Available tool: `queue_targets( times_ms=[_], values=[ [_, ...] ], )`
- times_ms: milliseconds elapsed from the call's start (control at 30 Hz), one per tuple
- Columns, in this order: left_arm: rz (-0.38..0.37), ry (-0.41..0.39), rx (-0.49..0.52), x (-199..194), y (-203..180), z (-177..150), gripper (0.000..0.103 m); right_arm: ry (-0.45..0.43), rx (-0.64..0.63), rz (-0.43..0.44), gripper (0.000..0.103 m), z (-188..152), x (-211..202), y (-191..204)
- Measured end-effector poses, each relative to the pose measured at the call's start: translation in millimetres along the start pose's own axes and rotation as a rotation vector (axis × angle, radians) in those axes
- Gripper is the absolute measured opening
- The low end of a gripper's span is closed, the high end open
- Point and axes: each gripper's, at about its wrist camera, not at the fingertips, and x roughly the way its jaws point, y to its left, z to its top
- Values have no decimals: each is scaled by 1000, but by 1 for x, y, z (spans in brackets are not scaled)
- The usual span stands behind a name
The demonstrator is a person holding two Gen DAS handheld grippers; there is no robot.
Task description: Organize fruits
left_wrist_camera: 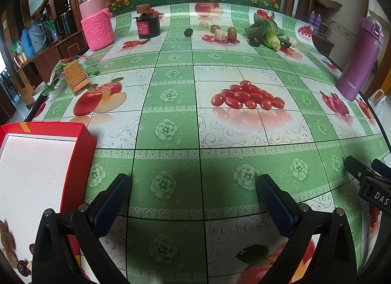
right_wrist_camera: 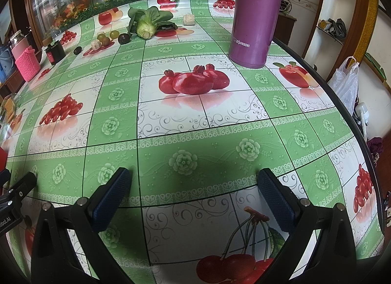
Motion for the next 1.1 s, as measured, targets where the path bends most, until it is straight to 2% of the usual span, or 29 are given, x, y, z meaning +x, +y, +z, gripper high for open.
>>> queue_targets(
  times_ms=[1100],
  values=[
    [7, 0, -8, -1, 0, 0, 102, 0, 1, 0, 103, 0, 0, 0]
  ],
)
